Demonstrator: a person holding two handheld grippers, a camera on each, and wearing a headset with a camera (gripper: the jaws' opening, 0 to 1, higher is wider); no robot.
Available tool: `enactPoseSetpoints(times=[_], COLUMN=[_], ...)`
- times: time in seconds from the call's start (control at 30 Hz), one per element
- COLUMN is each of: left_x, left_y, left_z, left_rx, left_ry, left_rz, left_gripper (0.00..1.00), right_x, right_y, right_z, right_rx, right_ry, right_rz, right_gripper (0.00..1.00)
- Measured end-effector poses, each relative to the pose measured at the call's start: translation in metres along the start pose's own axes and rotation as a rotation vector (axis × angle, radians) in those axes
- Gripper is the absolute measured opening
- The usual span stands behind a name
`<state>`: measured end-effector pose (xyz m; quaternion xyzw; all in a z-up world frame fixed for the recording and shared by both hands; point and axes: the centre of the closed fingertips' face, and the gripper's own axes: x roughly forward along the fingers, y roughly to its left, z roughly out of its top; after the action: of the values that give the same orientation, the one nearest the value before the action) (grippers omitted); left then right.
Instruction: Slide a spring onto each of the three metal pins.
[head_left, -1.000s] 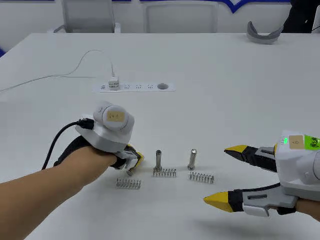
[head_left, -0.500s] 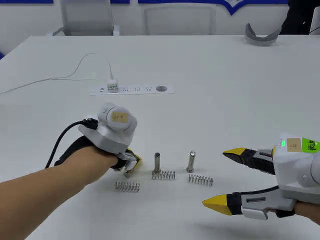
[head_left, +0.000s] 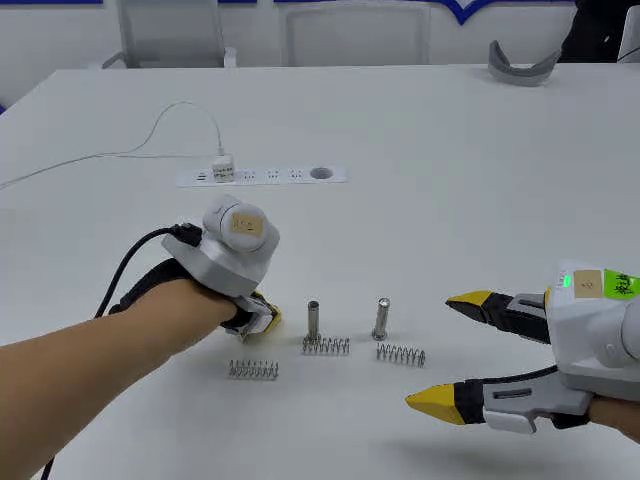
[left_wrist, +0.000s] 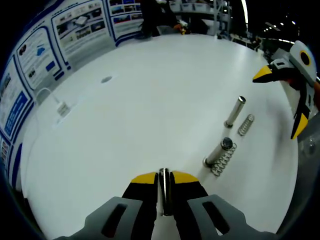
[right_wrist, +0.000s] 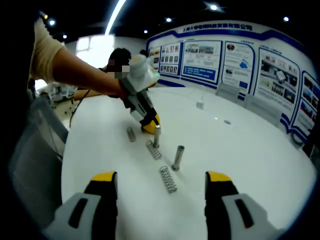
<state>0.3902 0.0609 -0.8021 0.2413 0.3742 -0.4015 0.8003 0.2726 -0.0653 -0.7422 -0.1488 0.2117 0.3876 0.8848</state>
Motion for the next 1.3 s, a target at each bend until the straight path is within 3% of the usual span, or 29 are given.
enactPoseSetpoints(times=[0.37, 0.6, 0.97, 1.3], left_x=[0.001, 0.0, -0.021, -0.041], left_y=[0.0, 0.001, 0.004, 0.005], left_z=[-0.001, -0.001, 0.006, 0.006], left_rx=[0.008, -0.063, -0.114, -0.137], left_ry=[0.016, -0.007, -0.065, -0.107], left_rz=[0.006, 0.003, -0.006, 0.004], left_gripper=[0.08, 0.07, 0.07, 0.07], right_x=[0.0, -0.002, -0.001, 0.0], right_y=[0.0, -0.002, -0.001, 0.002], right_z=[-0.002, 0.001, 0.003, 0.005], right_rx=[0.002, 0.001, -0.005, -0.014], right_ry=[0.001, -0.007, -0.008, -0.004], right_rz=[0.001, -0.005, 0.0, 0.007], right_gripper=[0.73, 0.73, 0.73, 0.73])
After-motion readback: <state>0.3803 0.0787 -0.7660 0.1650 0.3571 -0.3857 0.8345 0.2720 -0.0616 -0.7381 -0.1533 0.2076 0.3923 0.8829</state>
